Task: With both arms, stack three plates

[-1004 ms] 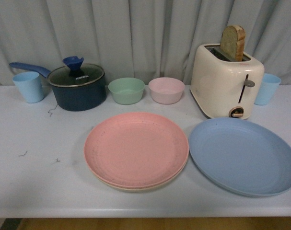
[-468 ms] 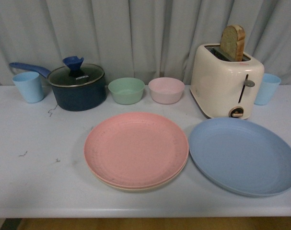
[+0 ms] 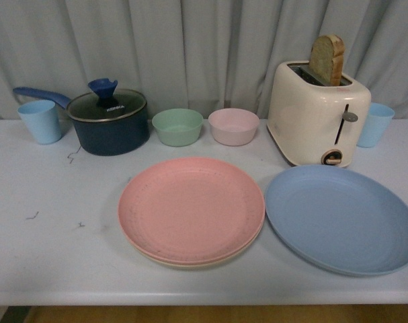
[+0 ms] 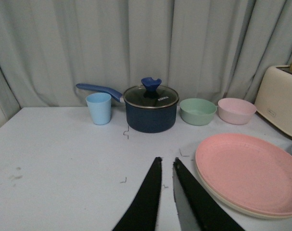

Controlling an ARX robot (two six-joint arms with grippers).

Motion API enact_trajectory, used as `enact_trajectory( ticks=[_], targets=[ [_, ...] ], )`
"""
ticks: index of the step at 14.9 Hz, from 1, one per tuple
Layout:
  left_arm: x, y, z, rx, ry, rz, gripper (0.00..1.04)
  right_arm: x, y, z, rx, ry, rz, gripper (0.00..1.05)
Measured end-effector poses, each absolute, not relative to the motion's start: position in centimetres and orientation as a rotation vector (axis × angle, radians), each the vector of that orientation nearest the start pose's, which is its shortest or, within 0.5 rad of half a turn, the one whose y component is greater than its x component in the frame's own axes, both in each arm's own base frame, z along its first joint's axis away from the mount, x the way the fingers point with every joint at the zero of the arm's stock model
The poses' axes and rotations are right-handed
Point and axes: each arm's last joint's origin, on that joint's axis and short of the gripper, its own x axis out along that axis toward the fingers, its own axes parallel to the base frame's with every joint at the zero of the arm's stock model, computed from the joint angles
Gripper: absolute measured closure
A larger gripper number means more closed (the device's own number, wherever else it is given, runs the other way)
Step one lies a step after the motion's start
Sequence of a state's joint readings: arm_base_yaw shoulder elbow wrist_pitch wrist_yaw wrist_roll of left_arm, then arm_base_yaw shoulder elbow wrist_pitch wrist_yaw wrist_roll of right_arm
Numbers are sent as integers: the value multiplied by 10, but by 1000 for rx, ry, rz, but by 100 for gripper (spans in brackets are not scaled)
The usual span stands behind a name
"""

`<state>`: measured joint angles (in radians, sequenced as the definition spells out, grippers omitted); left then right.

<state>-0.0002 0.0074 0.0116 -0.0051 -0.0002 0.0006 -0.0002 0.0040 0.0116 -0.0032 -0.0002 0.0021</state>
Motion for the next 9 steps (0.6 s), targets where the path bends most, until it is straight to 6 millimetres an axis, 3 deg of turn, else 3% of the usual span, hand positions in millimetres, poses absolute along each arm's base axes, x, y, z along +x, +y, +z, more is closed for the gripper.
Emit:
enact_trajectory(
  ticks=[1,2,3,4,7,8,9],
  targets=[
    [97,0,166,1,1,0,83,97,0,167,2,-3,0,6],
    [97,0,167,0,0,1,70,98,-1,165,27,252,-2,6],
    [97,0,167,1,-1,0,58,112,-4,172,69,468,-26,6],
    [97,0,167,1,-1,0,47,129,-7,177,73,509,-42,6],
    [97,0,167,1,-1,0,11,199,-22,185,73,634,-28,6],
    [97,0,167,1,-1,0,7,247,-32,176,37,708,-47,6],
    [97,0,167,0,-1,0,7,268,-35,174,19,721,-53,6]
  ],
)
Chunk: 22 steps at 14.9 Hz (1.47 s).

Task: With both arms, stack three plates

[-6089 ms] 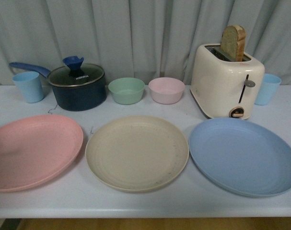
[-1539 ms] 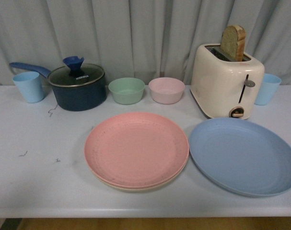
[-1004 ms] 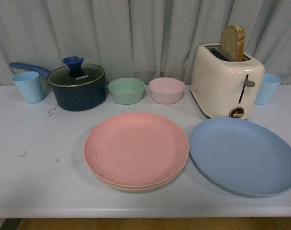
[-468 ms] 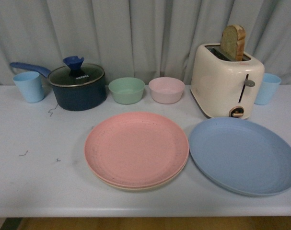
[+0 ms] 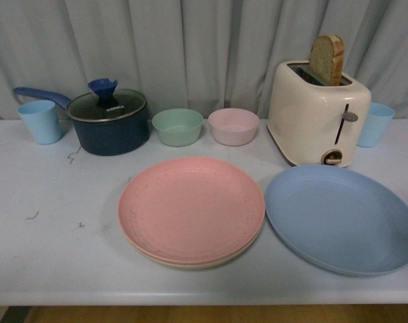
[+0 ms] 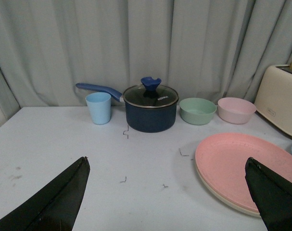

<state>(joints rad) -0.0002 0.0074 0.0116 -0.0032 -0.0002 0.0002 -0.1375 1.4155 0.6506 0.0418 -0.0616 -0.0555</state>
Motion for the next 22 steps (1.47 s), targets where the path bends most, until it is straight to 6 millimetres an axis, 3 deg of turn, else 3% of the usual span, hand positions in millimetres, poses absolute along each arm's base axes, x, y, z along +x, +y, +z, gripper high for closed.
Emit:
enact_trajectory(
  ticks=[3,8,14,16,17,19,22],
  targets=[
    [97,0,167,0,-1,0,7,321,-36,154,-3,792,-44,6],
    [97,0,167,0,-1,0,7,375,-35,107,-28,844,-71,6],
    [97,0,167,1,-1,0,7,397,-32,64,-14,895,-99,6],
    [97,0,167,1,-1,0,7,401,-31,55,-10,905,-120,28],
    [97,0,167,1,-1,0,7,404,-28,53,-13,898,-119,51],
    [97,0,167,1,-1,0,7,404,-28,53,-8,895,-121,73],
    [97,0,167,1,-1,0,7,392,-33,60,39,865,-110,96]
  ],
)
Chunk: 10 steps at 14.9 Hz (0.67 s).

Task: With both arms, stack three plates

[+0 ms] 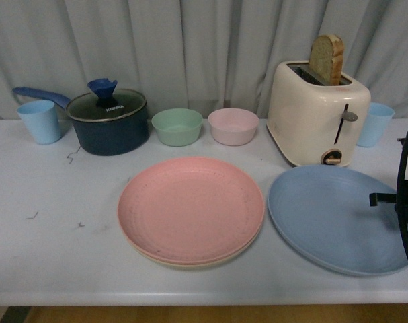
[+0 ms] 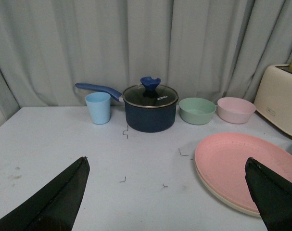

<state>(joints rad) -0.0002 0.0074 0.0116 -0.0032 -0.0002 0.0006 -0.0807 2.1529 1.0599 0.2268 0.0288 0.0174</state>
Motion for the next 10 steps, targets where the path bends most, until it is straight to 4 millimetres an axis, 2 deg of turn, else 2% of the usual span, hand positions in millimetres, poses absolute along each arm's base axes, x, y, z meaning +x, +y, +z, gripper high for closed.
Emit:
enact_trajectory(
  ticks=[1,3,6,8,10],
  targets=[
    [97,0,167,0,0,0,7,384,-34,67,49,850,-102,100],
    [97,0,167,1,-1,0,7,364,-39,87,62,824,-100,101],
    [97,0,167,1,-1,0,7,330,-49,135,86,796,-89,102],
    [97,0,167,1,-1,0,7,319,-30,182,126,684,23,102],
    [97,0,167,0,-1,0,7,324,4,215,168,565,151,102]
  ],
)
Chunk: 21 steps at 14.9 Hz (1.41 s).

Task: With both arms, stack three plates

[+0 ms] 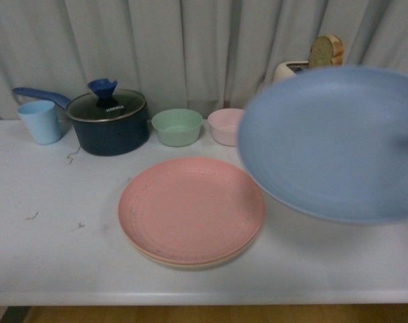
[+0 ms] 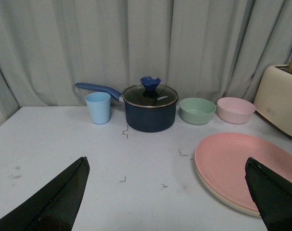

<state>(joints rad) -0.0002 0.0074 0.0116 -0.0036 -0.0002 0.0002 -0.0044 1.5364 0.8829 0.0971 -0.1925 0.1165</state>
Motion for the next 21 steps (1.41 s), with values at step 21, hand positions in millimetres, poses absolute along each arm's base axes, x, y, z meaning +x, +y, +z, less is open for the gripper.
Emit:
enact_trajectory(
  ticks=[21],
  targets=[
    [97,0,167,1,-1,0,7,411,158,96,256,851,178,84]
  ],
)
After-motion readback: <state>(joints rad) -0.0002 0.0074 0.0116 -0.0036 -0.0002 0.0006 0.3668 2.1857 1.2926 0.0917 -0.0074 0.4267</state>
